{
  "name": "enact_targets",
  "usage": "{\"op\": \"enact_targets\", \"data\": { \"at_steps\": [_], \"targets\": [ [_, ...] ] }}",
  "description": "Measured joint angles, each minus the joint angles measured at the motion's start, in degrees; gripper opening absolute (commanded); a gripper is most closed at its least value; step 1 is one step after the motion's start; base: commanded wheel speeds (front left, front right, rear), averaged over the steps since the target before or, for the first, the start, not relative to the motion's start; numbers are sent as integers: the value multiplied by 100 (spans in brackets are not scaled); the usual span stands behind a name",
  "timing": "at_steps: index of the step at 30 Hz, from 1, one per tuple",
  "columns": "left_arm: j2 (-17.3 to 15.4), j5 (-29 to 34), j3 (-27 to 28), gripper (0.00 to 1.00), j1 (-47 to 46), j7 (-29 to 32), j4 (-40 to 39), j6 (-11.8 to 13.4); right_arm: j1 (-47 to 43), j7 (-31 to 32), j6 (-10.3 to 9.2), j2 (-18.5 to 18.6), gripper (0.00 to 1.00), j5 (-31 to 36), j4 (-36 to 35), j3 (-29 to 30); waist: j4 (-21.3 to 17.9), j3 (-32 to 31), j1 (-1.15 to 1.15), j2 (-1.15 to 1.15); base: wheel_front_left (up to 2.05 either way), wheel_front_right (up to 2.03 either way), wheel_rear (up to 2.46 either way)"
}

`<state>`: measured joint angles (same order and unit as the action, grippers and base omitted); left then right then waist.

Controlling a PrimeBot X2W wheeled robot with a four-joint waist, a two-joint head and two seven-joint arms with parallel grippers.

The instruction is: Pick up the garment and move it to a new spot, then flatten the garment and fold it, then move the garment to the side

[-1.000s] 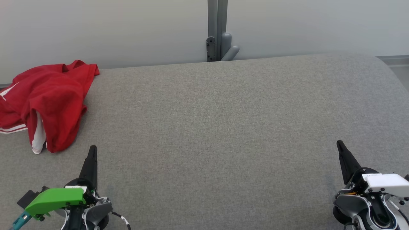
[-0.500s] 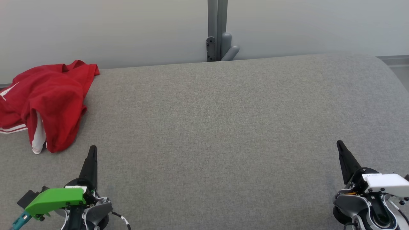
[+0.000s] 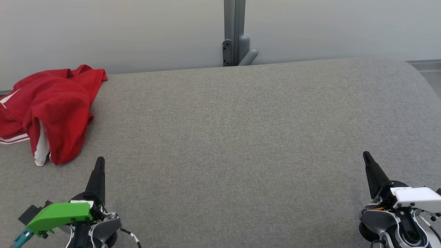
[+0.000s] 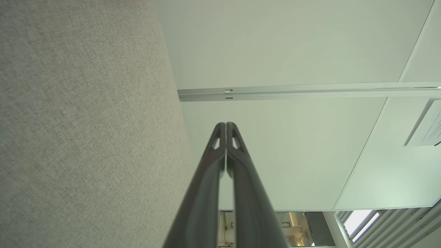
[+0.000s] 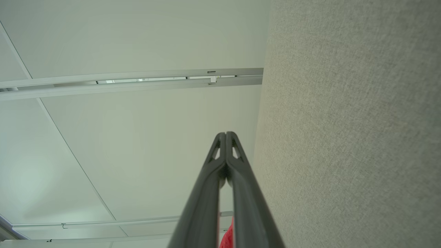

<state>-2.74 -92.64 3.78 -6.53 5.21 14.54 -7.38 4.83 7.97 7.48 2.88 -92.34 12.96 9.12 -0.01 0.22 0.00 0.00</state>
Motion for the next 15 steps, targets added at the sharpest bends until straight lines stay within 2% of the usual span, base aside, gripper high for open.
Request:
{"op": "enact_targets", "data": {
  "at_steps": [10, 11, 15],
  "targets": [
    [0, 0, 0, 0, 0, 0, 0, 0, 0, 0, 0, 0, 0, 0, 0, 0, 0, 0, 0, 0, 0, 0, 0],
    [0, 0, 0, 100, 0, 0, 0, 0, 0, 0, 0, 0, 100, 0, 0, 0, 0, 0, 0, 0, 0, 0, 0],
    [24, 0, -21, 100, 148, 0, 170, 2, -127, -1, -1, -56, 100, 0, 169, -14, 0, 0, 0, 0, 0, 0, 0]
  ]
}}
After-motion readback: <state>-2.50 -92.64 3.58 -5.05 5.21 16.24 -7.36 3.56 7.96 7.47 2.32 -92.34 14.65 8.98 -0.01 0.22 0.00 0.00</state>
